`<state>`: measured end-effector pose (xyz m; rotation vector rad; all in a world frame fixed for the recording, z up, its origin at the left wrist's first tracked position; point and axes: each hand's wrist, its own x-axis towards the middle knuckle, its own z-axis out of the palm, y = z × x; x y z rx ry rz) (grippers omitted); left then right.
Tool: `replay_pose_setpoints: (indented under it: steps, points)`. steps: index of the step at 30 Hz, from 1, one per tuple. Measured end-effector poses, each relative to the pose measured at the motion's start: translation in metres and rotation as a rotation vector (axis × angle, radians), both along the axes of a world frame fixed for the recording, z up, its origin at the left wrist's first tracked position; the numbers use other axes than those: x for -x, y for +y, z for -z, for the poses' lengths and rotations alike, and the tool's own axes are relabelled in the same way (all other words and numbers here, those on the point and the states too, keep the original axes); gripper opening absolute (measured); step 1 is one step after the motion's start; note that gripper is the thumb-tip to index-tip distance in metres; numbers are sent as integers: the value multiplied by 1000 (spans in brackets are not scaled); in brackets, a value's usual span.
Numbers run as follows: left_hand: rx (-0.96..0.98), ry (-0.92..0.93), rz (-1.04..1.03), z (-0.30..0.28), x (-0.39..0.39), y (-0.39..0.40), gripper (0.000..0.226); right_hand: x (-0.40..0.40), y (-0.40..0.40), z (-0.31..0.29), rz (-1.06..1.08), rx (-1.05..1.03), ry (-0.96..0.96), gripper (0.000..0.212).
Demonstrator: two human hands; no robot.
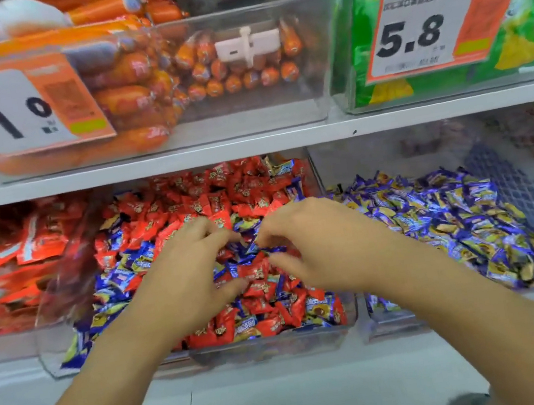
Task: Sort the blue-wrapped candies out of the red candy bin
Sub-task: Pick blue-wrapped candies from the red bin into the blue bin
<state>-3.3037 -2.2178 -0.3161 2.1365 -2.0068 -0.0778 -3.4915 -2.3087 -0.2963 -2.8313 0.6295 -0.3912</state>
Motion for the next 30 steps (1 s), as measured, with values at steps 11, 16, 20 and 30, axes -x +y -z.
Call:
replay_pose_setpoints:
  steps: [11,16,20,30]
  points:
    - [-121,-1,28,-6,-12,-2,63,-31,-20,7,135,107,414,78]
    - [-132,112,44,-11,-21,-4,34,-39,-21,11,136,108,381,59]
    - [-33,227,-43,-11,-22,3,19,-36,-24,16,114,68,294,34]
    - [152,432,-13,-7,9,4,17,-15,-32,5,211,-157,-108,16]
